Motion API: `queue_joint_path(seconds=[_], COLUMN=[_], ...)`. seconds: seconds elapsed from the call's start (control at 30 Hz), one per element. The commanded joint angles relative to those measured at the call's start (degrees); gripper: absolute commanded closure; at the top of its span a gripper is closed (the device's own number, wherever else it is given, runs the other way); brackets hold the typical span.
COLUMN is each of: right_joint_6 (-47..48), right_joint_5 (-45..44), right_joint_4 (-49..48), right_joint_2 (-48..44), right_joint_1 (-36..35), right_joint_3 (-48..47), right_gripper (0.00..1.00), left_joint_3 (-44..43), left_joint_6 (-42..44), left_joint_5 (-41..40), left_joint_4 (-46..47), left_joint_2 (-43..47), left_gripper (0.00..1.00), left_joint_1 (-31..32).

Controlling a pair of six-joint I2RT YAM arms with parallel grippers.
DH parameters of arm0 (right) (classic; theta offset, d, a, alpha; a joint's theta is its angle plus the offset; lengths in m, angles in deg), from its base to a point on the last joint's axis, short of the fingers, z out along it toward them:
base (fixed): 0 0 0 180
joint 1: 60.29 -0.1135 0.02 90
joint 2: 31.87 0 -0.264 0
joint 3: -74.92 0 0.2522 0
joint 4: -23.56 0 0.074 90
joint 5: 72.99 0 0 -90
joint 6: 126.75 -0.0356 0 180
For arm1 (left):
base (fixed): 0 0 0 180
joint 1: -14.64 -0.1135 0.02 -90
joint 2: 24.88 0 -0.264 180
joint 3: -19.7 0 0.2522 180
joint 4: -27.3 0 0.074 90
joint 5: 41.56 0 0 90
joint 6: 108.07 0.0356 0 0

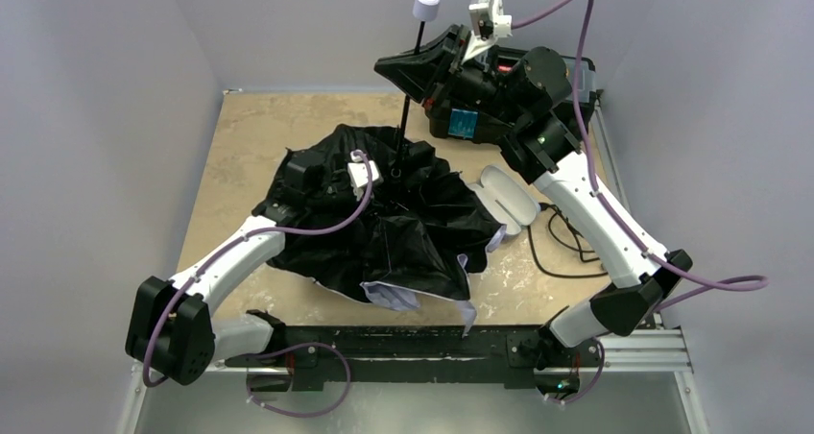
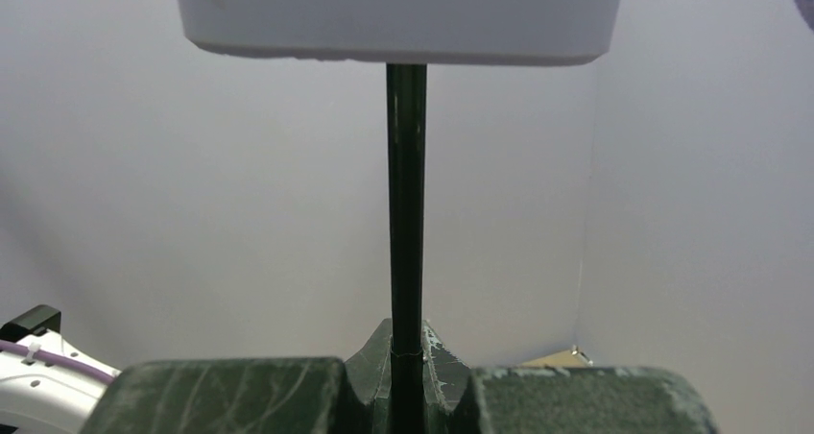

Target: Open the umbrella

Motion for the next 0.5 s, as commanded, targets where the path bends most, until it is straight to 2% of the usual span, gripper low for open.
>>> queue_joint_path(seconds=[0.0,0.17,0.4,0.47], right_joint_6=[-0.77,-0.09,1.30,1.28], right_joint_5=[-3.69,-3.99,-3.20,-2.85], right_joint_4=[-8.02,-6.97,-6.78,-6.59], right_joint_2=[-1.89,-1.67,-2.39,-2.11], right_joint_1=[-0.13,-0.09,-0.14,-0.11], right_joint_3=[-6.75,-5.52,4.37,5.36], right_gripper=[1.00,1.00,1.00,1.00], left_joint_3=[1.16,-0.47,-7.35,-9.04], left_joint_6=[2.38,2.93,0.09,-1.24], left_joint_5=[-0.32,1.75,3.46,1.92], left_joint_4=[-3.63,-4.94,-5.31,-5.13], left_joint_2=[-1.28,-0.28,4.22,5.61], left_gripper=[0.66,0.61,0.31,0.27], left_joint_1=[-0.42,-0.39,-0.39,-0.39])
